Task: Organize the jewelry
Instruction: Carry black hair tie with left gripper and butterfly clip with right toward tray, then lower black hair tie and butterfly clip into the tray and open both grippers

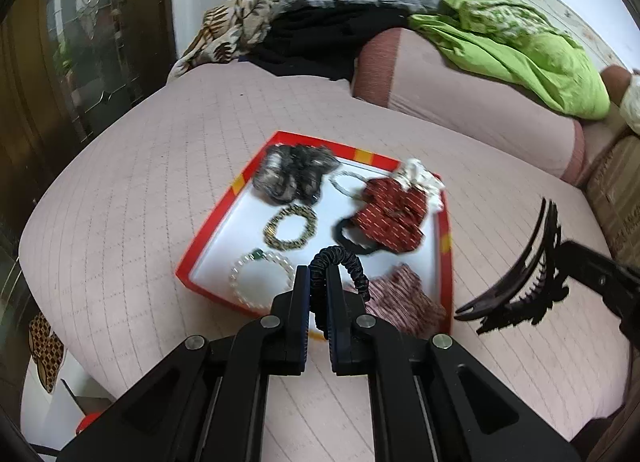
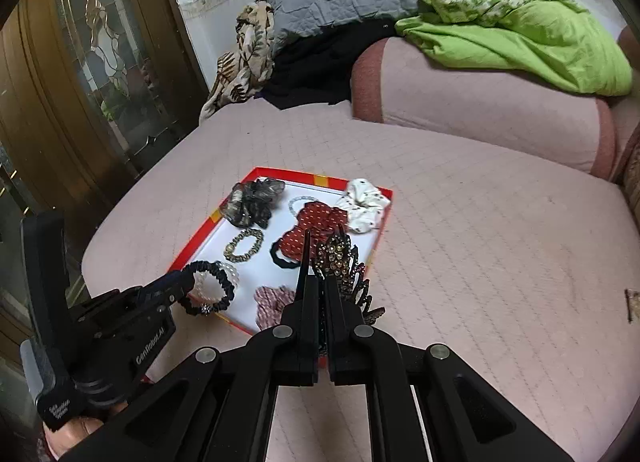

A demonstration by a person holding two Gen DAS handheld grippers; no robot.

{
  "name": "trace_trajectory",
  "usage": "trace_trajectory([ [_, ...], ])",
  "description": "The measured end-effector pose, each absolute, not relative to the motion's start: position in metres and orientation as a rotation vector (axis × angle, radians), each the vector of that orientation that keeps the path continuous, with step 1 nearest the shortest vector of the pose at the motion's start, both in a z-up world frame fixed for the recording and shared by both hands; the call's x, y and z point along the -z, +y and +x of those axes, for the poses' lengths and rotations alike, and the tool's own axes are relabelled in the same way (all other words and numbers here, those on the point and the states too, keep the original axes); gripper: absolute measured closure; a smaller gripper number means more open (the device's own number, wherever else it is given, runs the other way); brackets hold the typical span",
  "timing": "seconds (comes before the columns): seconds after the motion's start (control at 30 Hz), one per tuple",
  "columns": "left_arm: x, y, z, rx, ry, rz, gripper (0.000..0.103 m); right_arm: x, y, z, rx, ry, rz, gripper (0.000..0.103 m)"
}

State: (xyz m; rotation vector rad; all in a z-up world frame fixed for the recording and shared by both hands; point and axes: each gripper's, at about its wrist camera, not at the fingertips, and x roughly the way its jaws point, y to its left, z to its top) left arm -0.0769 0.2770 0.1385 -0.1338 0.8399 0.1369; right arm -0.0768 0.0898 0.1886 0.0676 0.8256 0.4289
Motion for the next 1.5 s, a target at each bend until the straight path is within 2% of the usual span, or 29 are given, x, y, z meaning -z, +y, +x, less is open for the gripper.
trace_trajectory([
  [0.4, -0.127, 0.336, -0.010, -0.146, 0.911, -0.239, 0.096, -0.175, 0.127, -0.026, -0.538, 0.888, 0.173, 0.099],
  [0.73, -0.089, 0.359, 0.028, -0.187, 1.008, -0.250, 0.096, -0.109, 0.153, 0.023, -0.604, 1.089, 0.340, 0.099],
  [0.87, -0.078, 0.362, 0.033, -0.222, 1.022, -0.218, 0.095, -0.095, 0.155, 0.035, -0.588, 1.108, 0.358, 0.099],
  [1.0, -0.074, 0.366, 0.035, -0.237, 1.024, -0.222, 0.091, -0.092, 0.161, 0.040, -0.580, 1.104, 0.322, 0.098],
  [1.07, -0.076, 0.365, 0.033, -0.237, 1.010, -0.218, 0.083, -0.093, 0.162, 0.040, -0.578, 1.097, 0.305, 0.084],
  [1.13, -0.082, 0.363, 0.027, -0.235, 0.982, -0.216, 0.074, -0.096, 0.161, 0.040, -0.577, 1.075, 0.293, 0.047],
  [1.2, -0.089, 0.361, 0.022, -0.231, 0.957, -0.218, 0.065, -0.100, 0.155, 0.037, -0.574, 1.046, 0.301, 0.043],
  [1.33, -0.104, 0.352, 0.010, -0.217, 0.922, -0.224, 0.061, -0.104, 0.145, 0.033, -0.571, 1.042, 0.314, 0.043],
  [1.5, -0.122, 0.341, -0.010, -0.229, 0.871, -0.198, 0.051, -0.109, 0.127, 0.018, -0.550, 1.029, 0.318, 0.043],
])
